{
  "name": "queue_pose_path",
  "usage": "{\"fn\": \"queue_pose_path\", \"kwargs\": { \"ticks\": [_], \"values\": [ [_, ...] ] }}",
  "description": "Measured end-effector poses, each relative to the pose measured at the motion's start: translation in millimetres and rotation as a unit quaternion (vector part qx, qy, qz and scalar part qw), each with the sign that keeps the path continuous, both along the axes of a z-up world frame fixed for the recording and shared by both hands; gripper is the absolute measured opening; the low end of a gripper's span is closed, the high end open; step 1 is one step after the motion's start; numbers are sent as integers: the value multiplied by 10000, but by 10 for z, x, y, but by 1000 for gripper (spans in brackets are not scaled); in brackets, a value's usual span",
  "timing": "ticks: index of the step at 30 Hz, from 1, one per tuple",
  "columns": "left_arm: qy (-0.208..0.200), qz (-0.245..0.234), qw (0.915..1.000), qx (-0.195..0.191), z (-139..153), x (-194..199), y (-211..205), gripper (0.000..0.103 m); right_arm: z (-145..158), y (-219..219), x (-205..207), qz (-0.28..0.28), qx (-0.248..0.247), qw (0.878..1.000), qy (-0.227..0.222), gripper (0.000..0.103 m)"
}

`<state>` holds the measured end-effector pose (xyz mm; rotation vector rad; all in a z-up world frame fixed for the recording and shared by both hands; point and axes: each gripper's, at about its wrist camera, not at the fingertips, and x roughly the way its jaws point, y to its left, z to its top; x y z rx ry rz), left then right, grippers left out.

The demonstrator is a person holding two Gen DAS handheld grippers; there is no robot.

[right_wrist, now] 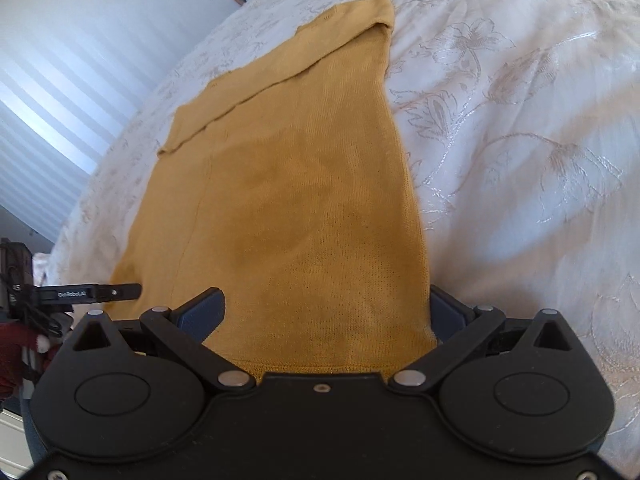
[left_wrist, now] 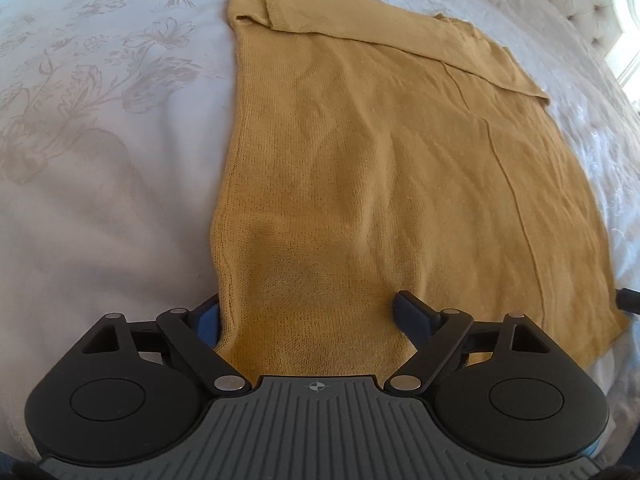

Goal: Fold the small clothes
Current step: 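Move both open tools along the folded sweater toward its hem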

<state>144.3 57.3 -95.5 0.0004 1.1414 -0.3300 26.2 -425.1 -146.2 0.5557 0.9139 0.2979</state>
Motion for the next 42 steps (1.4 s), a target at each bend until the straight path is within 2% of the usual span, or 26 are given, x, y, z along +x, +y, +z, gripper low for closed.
{"fn": "queue_pose_path", "kwargs": {
  "ticks": [2, 4, 5, 9, 13, 24, 27, 30, 36, 39, 42],
  "values": [
    [-1, 55, 10000, -19, 16, 11, 4, 81, -23, -23, -45, -7, 84, 9999, -133, 103],
    [-7, 160, 9999, -1, 42, -10, 24, 69, -36, -18, -69, 23, 71, 9997, -236, 103],
    [36, 189, 9998, -44, 56, -19, 39, 68, -33, -6, -74, 51, 28, 9996, -260, 103],
    [291, 202, 9992, -177, 106, -82, 114, 67, -16, 51, -54, 169, -186, 9993, -289, 103],
    [583, 282, 9972, -376, 99, -159, 256, 67, -23, 34, -56, 167, -126, 9993, -296, 103],
    [703, 1062, 9866, -1019, 87, -146, 566, 56, -20, 2, -92, 132, 72, 9995, -269, 103],
    [558, 1187, 9873, -898, 128, -142, 614, 56, -27, 3, -91, 116, 91, 9995, -264, 103],
    [618, 1179, 9877, -820, 107, -120, 606, 56, -30, 4, -93, 116, 91, 9995, -268, 103],
    [711, 691, 9944, -369, 42, -46, 379, 59, -42, 2, -89, 97, 124, 9995, -279, 103],
    [733, 614, 9942, -493, 32, -62, 394, 58, -40, 14, -98, 91, 124, 9995, -290, 103],
    [764, 828, 9912, -696, 18, -67, 492, 45, -39, 14, -101, 88, 129, 9995, -290, 103]
  ]
}}
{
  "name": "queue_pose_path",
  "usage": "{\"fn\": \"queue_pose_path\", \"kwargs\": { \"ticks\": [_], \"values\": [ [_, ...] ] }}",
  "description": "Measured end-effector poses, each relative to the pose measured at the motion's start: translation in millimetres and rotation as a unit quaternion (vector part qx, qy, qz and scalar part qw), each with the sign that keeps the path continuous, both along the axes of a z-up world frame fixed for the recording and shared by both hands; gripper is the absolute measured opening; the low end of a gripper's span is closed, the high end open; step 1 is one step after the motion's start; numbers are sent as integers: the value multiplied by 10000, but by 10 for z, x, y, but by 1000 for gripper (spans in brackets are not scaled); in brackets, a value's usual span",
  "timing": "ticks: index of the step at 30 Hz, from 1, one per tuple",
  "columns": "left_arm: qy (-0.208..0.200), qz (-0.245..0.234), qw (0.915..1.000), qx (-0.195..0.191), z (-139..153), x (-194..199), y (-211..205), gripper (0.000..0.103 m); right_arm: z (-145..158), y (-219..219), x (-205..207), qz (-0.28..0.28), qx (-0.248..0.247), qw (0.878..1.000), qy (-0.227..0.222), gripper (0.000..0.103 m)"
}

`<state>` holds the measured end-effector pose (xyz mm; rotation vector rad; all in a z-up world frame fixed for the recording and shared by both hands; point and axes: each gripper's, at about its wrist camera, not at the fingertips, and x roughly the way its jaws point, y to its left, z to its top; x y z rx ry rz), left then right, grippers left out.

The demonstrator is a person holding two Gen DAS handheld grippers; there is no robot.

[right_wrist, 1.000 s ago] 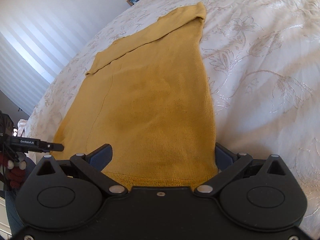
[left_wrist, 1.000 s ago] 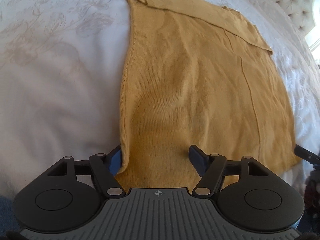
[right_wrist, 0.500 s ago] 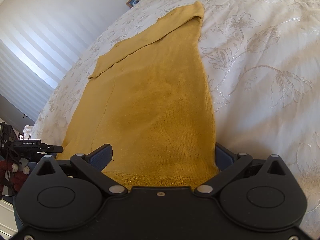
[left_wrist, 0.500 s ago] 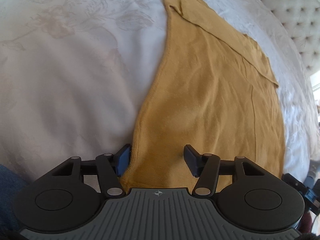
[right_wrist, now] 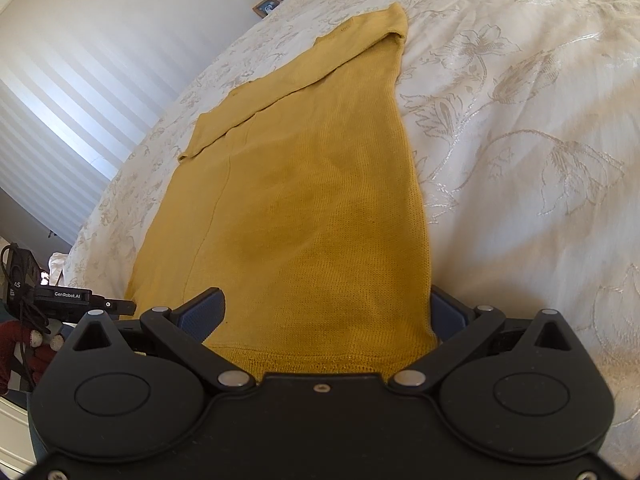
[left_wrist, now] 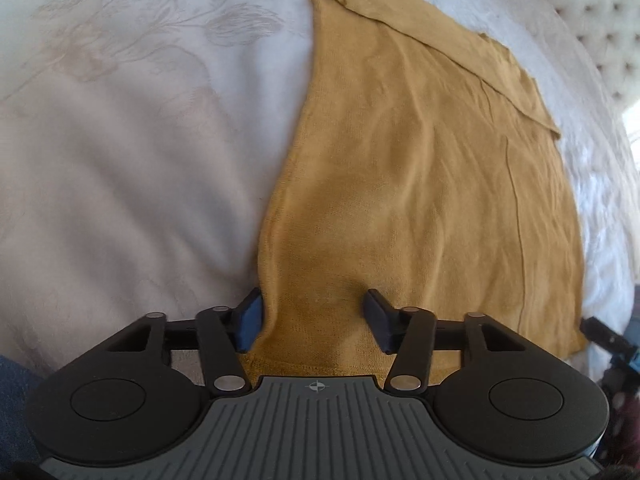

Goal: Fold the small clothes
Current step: 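Move both open tools along the folded sweater toward its hem, then grasp the sweater hem with the right tool, then grasp the hem beside the right tool with the left tool while the right tool holds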

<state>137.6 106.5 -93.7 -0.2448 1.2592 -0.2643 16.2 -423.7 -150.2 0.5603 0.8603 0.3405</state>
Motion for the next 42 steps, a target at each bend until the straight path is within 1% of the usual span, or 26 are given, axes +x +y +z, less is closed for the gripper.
{"fn": "queue_pose_path", "kwargs": {
  "ticks": [1, 4, 6, 8, 9, 10, 11, 12, 16, 19, 22, 25, 29, 31, 34, 37, 39, 40, 42],
  "values": [
    [14, 98, 9999, -86, -2, -15, 56, 42, 3, -1, -3, 0, 9, 10000, 1, 103],
    [32, 239, 9991, -359, -17, -16, 128, 22, 17, -8, -15, -27, 68, 10000, 10, 103],
    [-24, 231, 9987, -453, -6, -33, 139, 16, 21, -32, -21, -42, 147, 9999, 24, 102],
    [-132, 143, 9984, -533, 22, -42, 131, 10, 37, -52, -34, -108, 181, 9998, 73, 92],
    [-193, 102, 9982, -556, 40, -54, 127, 9, 49, -66, -49, -139, 186, 9997, 88, 75],
    [-262, 72, 9979, -590, 61, -68, 124, 8, 55, -76, -62, -144, 205, 9996, 113, 51],
    [-340, 43, 9973, -644, 81, -75, 112, 7, 54, -87, -75, -123, 245, 9995, 141, 37],
    [-405, 34, 9967, -696, 101, -87, 117, 7, 54, -88, -86, -117, 269, 9994, 165, 20],
    [-713, 5, 9944, -786, 205, -150, 123, 7, 172, -42, -150, -134, 157, 9998, -65, 20],
    [-940, -69, 9921, -825, 289, -203, 122, 7, 311, -56, -178, -186, 357, 9984, -386, 20],
    [-1020, -34, 9902, -957, 348, -239, 161, 7, 434, -77, -166, -254, 506, 9967, -579, 20],
    [-1038, 48, 9890, -1054, 389, -269, 238, 7, 475, -75, -147, -335, 342, 9973, -551, 20],
    [-878, 246, 9900, -1077, 359, -253, 333, 7, 367, -83, -113, -376, 152, 9989, -229, 20],
    [-829, 397, 9912, -948, 343, -240, 357, 7, 306, -86, -116, -384, 43, 9992, -62, 20],
    [-676, 496, 9925, -891, 305, -206, 404, 7, 231, -99, -117, -405, -49, 9991, 96, 20],
    [-423, 300, 9966, -640, 225, -160, 334, 7, 170, -113, -113, -396, -7, 9991, 180, 20],
    [-386, 232, 9983, -365, 196, -132, 265, 7, 157, -103, -110, -370, -32, 9991, 202, 21],
    [-366, 214, 9988, -231, 177, -117, 239, 8, 151, -100, -112, -359, -34, 9991, 204, 23],
    [-228, 187, 9995, -105, 134, -79, 205, 13, 142, -102, -119, -351, -24, 9992, 204, 24]
  ]
}}
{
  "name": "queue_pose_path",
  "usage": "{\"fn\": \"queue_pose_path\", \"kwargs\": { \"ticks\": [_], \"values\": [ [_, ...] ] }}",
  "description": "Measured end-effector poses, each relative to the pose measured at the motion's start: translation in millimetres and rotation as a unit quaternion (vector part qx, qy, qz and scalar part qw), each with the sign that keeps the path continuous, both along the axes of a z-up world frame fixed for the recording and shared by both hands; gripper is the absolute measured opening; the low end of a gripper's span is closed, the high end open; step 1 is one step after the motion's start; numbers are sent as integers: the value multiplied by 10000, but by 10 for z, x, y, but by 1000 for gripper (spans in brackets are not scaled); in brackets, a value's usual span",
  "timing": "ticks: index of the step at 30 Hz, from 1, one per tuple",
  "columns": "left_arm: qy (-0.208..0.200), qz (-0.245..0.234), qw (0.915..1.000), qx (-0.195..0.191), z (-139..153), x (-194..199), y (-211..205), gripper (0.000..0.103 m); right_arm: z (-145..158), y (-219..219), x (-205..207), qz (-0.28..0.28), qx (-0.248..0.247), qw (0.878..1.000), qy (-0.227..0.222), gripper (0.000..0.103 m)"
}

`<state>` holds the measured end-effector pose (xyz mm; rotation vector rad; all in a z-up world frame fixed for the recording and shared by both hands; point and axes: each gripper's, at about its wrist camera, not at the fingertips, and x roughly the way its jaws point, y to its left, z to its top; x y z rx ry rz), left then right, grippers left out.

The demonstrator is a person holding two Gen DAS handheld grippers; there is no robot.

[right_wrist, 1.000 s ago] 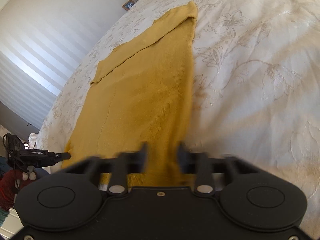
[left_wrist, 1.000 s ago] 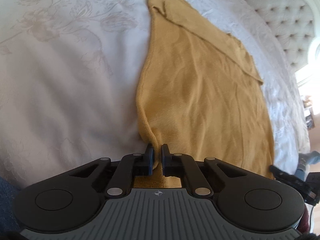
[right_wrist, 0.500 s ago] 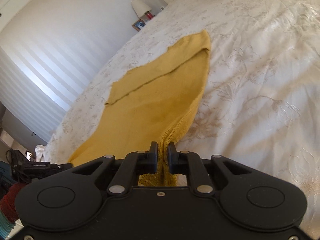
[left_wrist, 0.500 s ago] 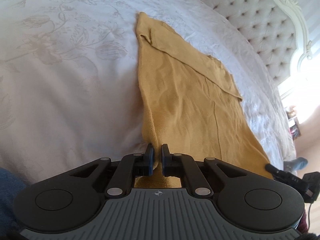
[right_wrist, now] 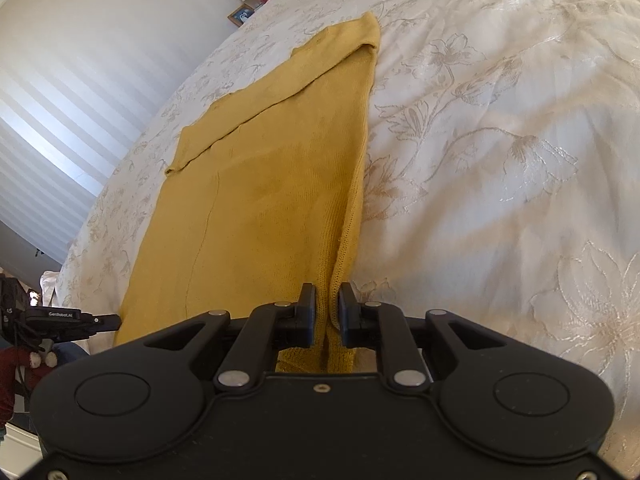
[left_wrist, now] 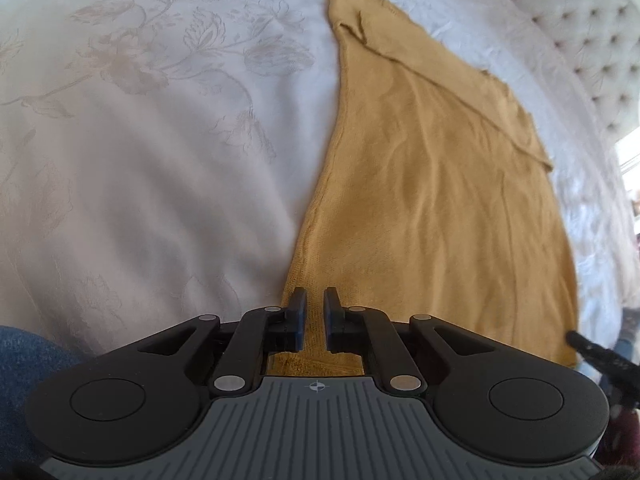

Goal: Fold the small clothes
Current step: 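Grasp the hem beside the right tool with the left tool while the right tool holds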

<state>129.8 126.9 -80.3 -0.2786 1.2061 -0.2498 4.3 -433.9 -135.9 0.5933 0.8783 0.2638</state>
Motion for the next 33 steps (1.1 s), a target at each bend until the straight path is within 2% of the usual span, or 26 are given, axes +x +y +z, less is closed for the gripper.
{"fn": "queue_pose_path", "kwargs": {
  "ticks": [1, 3, 4, 5, 8, 11, 16, 20, 24, 28, 30, 33],
  "values": [
    [62, -14, 10000, 9, -18, 8, -4, 22, -5, -7, -1, -5, 15, 10000, -2, 24],
    [-20, -14, 10000, 1, 2, -14, -1, 25, -16, -28, -10, -31, 66, 10000, -1, 24],
    [-104, 10, 9999, 51, 20, -31, 2, 30, -22, -38, -17, -47, 79, 10000, 5, 25],
    [-196, 50, 9997, 107, 39, -51, 13, 41, -30, -42, -28, -52, 78, 10000, 18, 25],
    [-186, 88, 9998, 9, 34, -58, 35, 62, -60, -40, -23, -65, 90, 9999, 62, 25],
    [124, -1, 9999, -23, -37, -1, 14, 71, -70, -33, -13, -60, 108, 9999, 75, 26],
    [346, -319, 9988, 101, -123, 86, -115, 81, -86, -24, 16, -48, 178, 9998, 84, 39],
    [392, -513, 9978, 131, -171, 137, -211, 84, -105, -22, 19, -41, 179, 9998, 96, 40],
    [340, -516, 9981, -23, -177, 172, -223, 83, -124, -16, 29, -16, 258, 9996, 99, 47],
    [341, -368, 9987, -105, -170, 170, -154, 71, -125, -125, 9, -203, 507, 9985, 71, 50],
    [333, -358, 9987, -125, -168, 171, -148, 71, -114, -222, -17, -389, 533, 9978, 54, 50],
    [310, -402, 9987, -73, -167, 169, -157, 71, -101, -268, -24, -457, 290, 9984, 188, 36]
  ]
}}
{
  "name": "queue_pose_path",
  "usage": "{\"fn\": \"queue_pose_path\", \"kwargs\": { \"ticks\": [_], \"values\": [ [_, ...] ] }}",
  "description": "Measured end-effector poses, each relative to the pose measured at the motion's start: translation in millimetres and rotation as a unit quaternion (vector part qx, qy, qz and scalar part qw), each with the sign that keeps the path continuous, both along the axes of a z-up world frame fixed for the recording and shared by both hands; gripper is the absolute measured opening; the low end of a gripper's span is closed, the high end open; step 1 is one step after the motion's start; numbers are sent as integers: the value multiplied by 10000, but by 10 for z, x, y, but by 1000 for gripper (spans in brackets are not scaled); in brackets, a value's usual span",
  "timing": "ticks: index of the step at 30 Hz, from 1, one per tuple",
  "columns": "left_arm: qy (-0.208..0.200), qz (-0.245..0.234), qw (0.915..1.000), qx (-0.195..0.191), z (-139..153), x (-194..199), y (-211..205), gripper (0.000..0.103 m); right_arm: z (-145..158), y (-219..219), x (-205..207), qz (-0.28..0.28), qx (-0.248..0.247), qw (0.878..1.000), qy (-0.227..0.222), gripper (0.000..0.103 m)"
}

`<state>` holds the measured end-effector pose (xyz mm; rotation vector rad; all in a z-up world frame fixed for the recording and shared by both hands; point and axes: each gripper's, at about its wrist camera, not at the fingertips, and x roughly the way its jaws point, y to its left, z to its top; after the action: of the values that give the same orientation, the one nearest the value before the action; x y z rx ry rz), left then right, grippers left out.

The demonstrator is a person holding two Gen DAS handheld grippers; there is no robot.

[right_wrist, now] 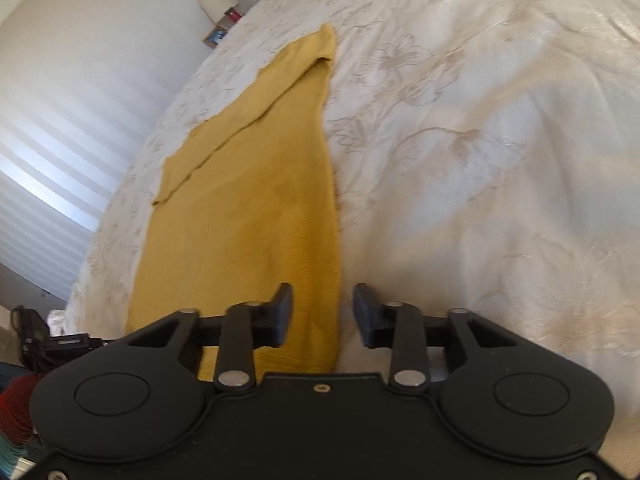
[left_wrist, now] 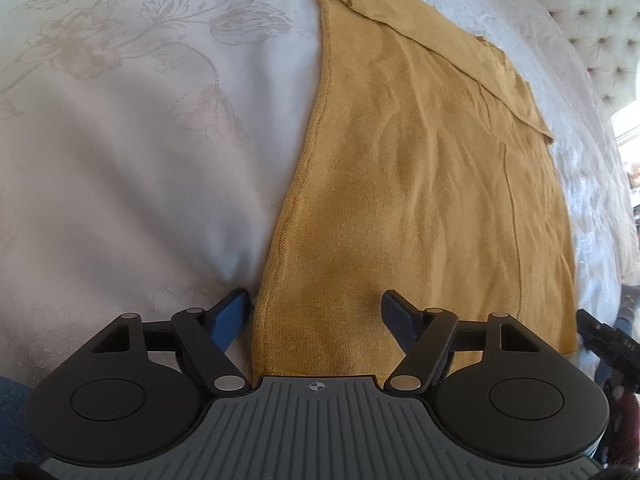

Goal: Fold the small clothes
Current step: 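Grasp the hem beside the right tool with the left tool while the right tool holds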

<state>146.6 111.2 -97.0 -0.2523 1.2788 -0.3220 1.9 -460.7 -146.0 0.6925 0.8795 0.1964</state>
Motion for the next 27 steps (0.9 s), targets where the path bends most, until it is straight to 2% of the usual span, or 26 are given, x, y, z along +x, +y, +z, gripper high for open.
{"fn": "queue_pose_path", "kwargs": {
  "ticks": [7, 8, 9, 11, 12, 16, 19, 21, 23, 24, 25, 27],
  "values": [
    [-8, -33, 10000, 44, 3, 9, -14, 71, -22, 245, 61, 594, -201, 9980, 42, 33],
    [-6, -33, 10000, 38, 3, 10, -12, 71, -13, 267, 64, 629, -239, 9977, 42, 25],
    [-1, -23, 10000, 22, 2, 12, -16, 71, 21, 285, 60, 722, -362, 9967, 19, 12],
    [8, 17, 10000, -27, -4, 7, 6, 71, 135, 256, 26, 624, -996, 9931, -4, 12],
    [7, 32, 10000, -45, -6, 4, 17, 71, 163, 196, 16, 537, -1116, 9923, 38, 12],
    [0, 44, 10000, -60, -9, -4, 43, 71, 164, -42, -40, 317, -668, 9972, 59, 13],
    [17, 36, 10000, -69, -10, -4, 53, 71, 137, 17, -28, 435, -738, 9963, 94, 23],
    [32, 45, 10000, -52, -8, 2, 56, 69, 106, 31, -3, 456, -613, 9970, 99, 25],
    [36, 37, 10000, -10, 4, 0, 42, 66, 75, 49, 27, 418, -477, 9979, 111, 36],
    [35, 36, 10000, 27, 6, 2, 36, 64, 57, 44, 37, 418, -349, 9985, 94, 47],
    [34, 34, 10000, 56, 7, 4, 31, 62, 43, 40, 46, 410, -235, 9988, 80, 52],
    [28, 27, 9999, 111, 5, 10, 19, 54, 18, 48, 64, 415, -159, 9990, 85, 54]
  ]
}}
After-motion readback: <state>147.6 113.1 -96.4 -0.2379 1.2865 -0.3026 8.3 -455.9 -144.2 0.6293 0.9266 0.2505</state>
